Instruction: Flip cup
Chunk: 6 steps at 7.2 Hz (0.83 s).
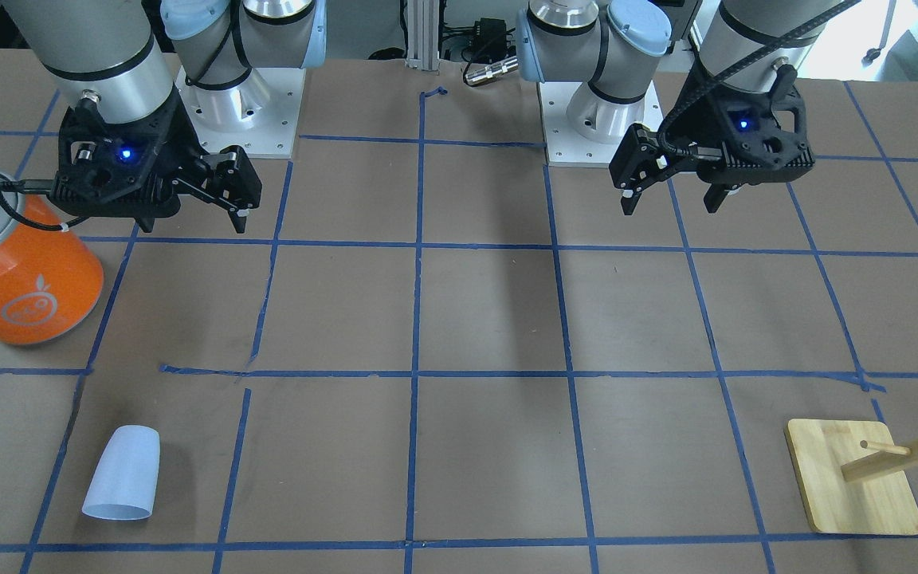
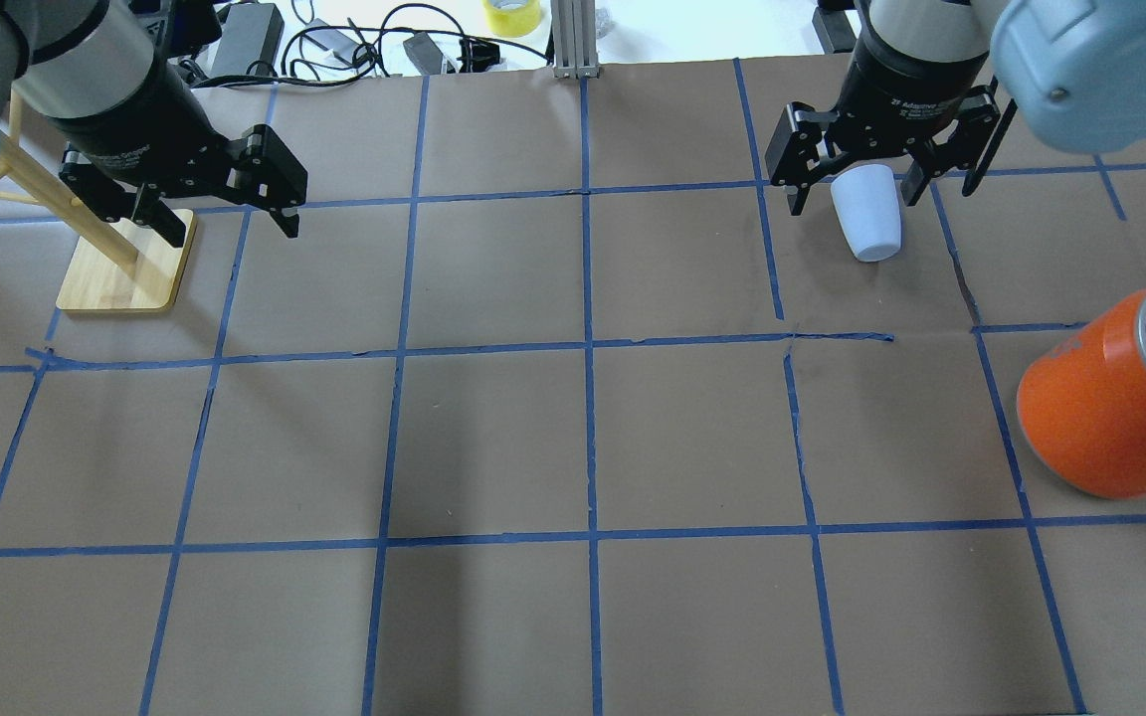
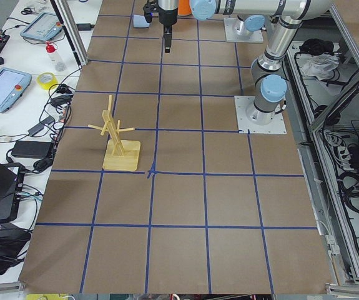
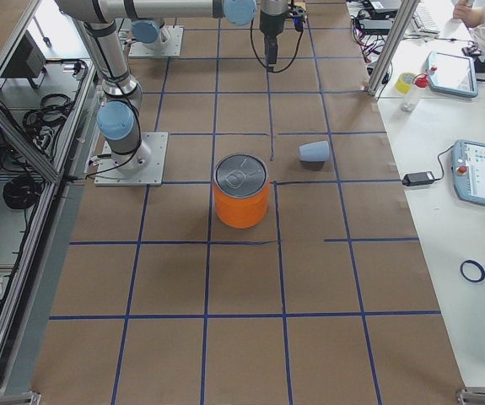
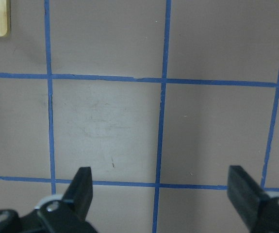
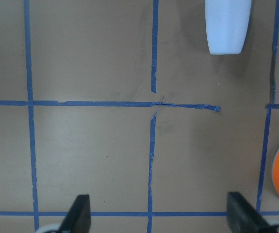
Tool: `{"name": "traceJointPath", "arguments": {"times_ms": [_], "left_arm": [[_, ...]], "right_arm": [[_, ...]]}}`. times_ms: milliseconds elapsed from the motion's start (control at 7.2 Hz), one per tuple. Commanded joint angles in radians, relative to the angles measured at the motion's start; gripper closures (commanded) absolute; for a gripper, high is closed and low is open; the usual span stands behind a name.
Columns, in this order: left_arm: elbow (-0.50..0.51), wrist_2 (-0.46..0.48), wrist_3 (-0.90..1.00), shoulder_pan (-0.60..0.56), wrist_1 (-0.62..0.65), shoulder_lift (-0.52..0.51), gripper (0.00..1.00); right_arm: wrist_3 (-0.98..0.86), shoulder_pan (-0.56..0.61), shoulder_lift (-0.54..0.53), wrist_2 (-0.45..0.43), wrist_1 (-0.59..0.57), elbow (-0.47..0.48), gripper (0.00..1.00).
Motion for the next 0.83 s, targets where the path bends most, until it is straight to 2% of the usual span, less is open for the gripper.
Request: {"name": "traceJointPath", "arguments": {"times_ms": [0,417,556,694], "left_arm": [[-0.001,0.000,0.000,0.000,0.000,0.000,0.00],[-0.001,0.000,0.000,0.000,0.000,0.000,0.00],[0.001,0.000,0.000,0.000,0.000,0.000,0.00],[0.001,0.000,0.000,0.000,0.000,0.000,0.00]], "right_arm": [[-0.003,0.000,0.001,-0.018,0.000,0.000,0.00],[-0.008,0.003,0.023,-0.026,-0.005,0.014,0.00],[-0.009,-0.017,0.020,-0.041,-0.030,0.014,0.00],[-0.006,-0.017,0.016,-0.031,-0.107,0.002,0.00]]}}
